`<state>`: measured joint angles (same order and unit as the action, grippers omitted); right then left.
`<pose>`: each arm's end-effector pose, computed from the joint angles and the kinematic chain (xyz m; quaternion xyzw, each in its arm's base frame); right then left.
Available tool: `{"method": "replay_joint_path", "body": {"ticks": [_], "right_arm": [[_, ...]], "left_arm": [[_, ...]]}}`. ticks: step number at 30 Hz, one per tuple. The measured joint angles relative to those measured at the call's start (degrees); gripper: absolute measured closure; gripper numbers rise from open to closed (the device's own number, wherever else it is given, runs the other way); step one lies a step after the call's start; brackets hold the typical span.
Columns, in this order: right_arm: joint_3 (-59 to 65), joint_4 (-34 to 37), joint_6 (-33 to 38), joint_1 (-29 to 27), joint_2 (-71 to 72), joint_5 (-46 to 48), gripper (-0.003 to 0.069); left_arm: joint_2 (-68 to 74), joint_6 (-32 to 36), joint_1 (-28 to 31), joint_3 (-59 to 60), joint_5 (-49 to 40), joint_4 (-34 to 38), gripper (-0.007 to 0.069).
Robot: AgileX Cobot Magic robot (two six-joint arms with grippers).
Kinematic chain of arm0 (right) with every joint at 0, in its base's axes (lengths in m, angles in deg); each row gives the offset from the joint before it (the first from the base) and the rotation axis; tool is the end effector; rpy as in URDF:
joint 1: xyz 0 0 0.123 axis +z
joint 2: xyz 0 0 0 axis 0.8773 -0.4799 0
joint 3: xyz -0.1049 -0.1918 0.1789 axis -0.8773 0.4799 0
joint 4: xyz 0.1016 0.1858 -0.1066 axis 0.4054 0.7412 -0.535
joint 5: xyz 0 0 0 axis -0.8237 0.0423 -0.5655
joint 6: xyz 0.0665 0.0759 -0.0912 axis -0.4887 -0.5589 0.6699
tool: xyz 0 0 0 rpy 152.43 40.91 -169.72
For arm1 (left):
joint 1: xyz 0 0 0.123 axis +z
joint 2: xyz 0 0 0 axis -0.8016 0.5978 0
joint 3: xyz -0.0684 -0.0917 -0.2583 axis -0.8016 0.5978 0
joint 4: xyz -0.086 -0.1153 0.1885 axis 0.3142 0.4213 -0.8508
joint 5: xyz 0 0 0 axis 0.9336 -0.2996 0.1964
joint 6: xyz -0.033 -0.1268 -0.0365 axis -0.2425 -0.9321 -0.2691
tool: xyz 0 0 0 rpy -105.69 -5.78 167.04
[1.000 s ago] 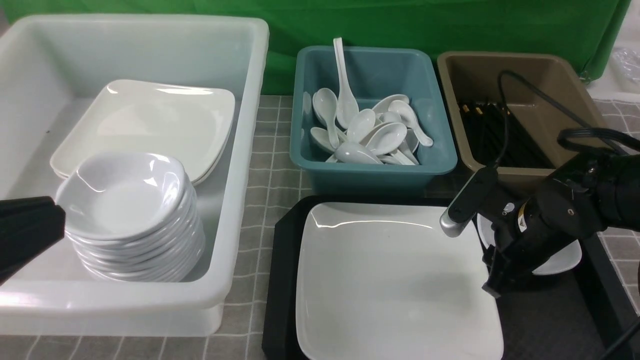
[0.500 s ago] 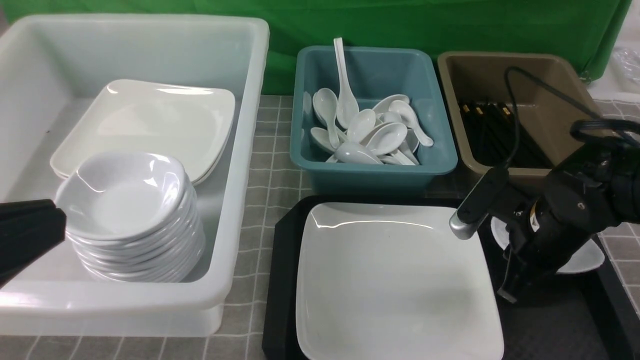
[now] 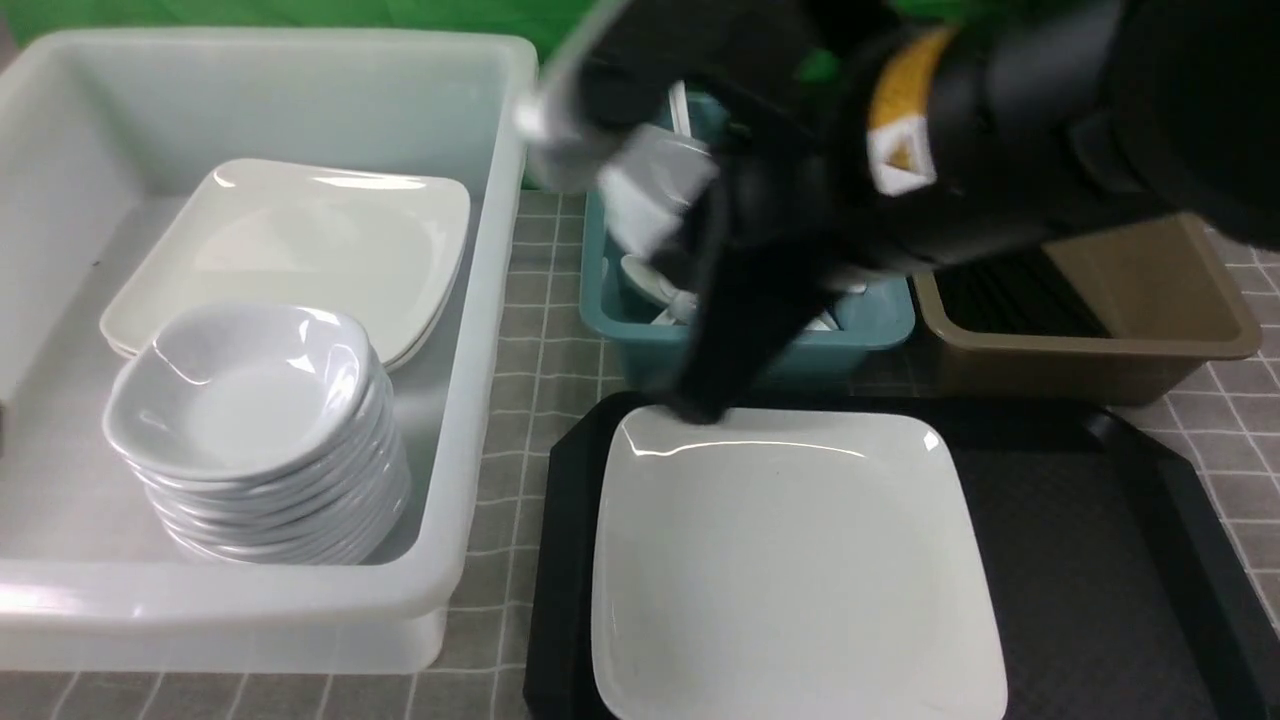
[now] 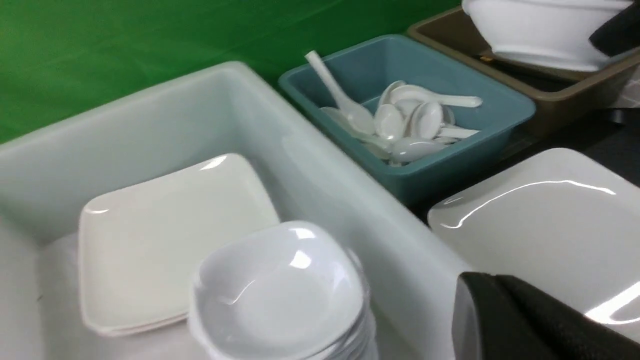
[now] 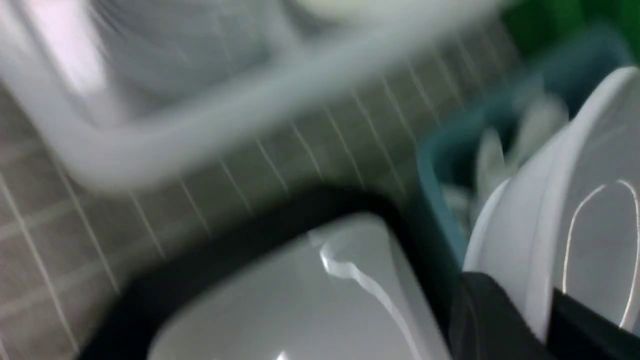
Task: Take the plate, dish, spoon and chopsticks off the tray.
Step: Use the right arm to put the small plate into the large storage box on the left
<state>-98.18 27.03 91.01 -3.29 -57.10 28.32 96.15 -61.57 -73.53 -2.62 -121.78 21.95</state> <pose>0.2181 0.3048 0.3905 -0.5446 0.6840 0.0650 0.4810 0.0771 -0.0284 0.3554 0.2149 0.7772 -0.0495 0.5893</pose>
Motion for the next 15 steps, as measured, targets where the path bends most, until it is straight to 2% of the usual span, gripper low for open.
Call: {"method": "replay_joint_path", "body": {"ticks": [3, 6, 12, 15], "right_arm": [[-8.3, 0.3, 7.9, 5.3, -7.0, -3.7, 0.0594], [-15.0, 0.4, 12.9, 7.7, -14.9, -5.4, 0.0594], [-24.7, -0.3, 19.2, 7.8, -30.3, -5.8, 0.0595], [-26.3, -0.9, 19.7, 7.8, -34.0, -5.9, 0.0595]], "left_arm": [[-4.2, -7.2, 0.0, -2.2, -5.4, -8.0, 0.0616], [-7.8, -10.2, 0.0, -3.1, -9.5, -11.1, 0.0616], [-11.1, -11.1, 0.0, -3.1, -14.5, -10.2, 0.0616], [-11.1, -11.1, 0.0, -3.1, -14.9, -9.7, 0.0616]]}}
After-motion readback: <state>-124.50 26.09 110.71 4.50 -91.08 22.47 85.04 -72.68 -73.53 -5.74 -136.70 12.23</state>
